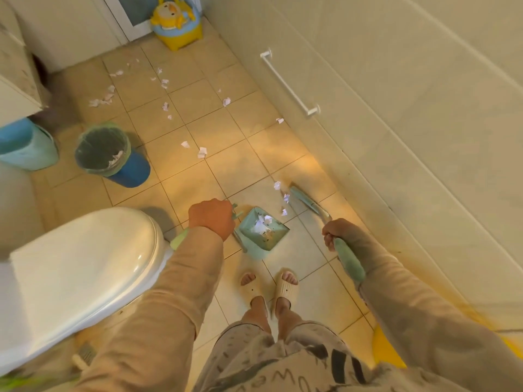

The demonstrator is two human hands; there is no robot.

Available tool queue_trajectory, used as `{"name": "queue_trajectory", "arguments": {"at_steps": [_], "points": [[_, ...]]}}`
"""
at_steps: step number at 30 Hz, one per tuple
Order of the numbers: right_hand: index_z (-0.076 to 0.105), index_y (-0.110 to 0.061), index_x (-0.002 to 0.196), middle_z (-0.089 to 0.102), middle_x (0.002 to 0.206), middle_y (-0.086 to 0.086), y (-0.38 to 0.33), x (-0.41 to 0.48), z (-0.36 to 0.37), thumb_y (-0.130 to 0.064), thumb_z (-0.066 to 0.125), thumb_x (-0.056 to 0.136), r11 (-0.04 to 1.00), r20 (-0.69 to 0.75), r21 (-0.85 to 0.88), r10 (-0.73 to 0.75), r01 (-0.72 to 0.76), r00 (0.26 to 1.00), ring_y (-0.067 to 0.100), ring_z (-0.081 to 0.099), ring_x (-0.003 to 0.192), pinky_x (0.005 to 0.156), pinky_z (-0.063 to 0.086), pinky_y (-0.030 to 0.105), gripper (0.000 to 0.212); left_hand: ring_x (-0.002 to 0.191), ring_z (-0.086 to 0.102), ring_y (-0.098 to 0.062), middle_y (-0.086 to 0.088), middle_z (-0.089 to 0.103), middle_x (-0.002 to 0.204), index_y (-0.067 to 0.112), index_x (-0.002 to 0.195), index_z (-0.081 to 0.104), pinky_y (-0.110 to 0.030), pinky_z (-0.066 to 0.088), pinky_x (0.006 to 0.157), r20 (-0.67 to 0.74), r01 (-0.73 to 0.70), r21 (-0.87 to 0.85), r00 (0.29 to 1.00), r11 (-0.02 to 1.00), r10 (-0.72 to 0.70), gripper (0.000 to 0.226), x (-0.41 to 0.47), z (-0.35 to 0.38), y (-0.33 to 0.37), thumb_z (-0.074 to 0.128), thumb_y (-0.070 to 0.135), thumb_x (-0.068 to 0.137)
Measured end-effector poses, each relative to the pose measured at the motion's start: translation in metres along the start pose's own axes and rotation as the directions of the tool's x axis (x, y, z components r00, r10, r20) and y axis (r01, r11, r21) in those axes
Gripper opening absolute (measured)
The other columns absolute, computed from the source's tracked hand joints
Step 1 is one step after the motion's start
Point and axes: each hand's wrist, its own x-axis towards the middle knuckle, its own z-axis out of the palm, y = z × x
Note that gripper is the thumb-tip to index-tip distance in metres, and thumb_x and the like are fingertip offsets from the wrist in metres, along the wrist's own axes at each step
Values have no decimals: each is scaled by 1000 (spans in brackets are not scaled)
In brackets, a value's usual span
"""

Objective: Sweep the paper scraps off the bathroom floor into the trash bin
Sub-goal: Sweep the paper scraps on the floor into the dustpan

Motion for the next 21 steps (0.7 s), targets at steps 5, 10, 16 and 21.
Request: {"name": "queue_trajectory", "arguments": {"at_steps": [5, 10, 16, 21], "points": [[41, -4, 79, 39, 27, 5, 10, -15, -3, 2, 32, 93, 990, 129, -141, 48, -29, 991, 13, 36, 19, 32, 34, 12, 18, 94, 65, -25, -4, 67, 103, 18, 104, 64, -27, 36, 64, -8, -9, 7, 1000, 1000, 9, 21, 8, 1, -3, 50, 28, 91], [45, -5, 74, 42, 34, 2, 14, -31, -46, -4, 41, 95, 990, 228, -123, 94, -67, 969, 11, 39, 23, 30, 35, 13, 22, 98, 65, -24, -2, 67, 105, 21, 107, 63, -27, 36, 67, 14, -16, -7, 1000, 1000, 16, 21, 21, -6, -3, 51, 24, 90], [45, -6, 73, 41, 34, 0, 3, -40, -51, -8, 40, 96, 989, 228, -140, 70, -38, 971, 11, 38, 24, 30, 34, 13, 24, 94, 64, -24, -2, 66, 104, 20, 108, 61, -26, 37, 65, -40, -52, -10, 998, 999, 51, 27, 27, -7, -30, 49, 38, 92], [41, -6, 68, 39, 31, 2, -22, -40, -31, 0, 38, 94, 993, 127, -108, -27, 41, 992, 10, 36, 20, 31, 33, 10, 26, 87, 64, -24, -3, 66, 97, 19, 100, 62, -26, 36, 62, -37, -3, -69, 999, 998, 0, 30, 31, -10, -58, 56, 46, 87]]}}
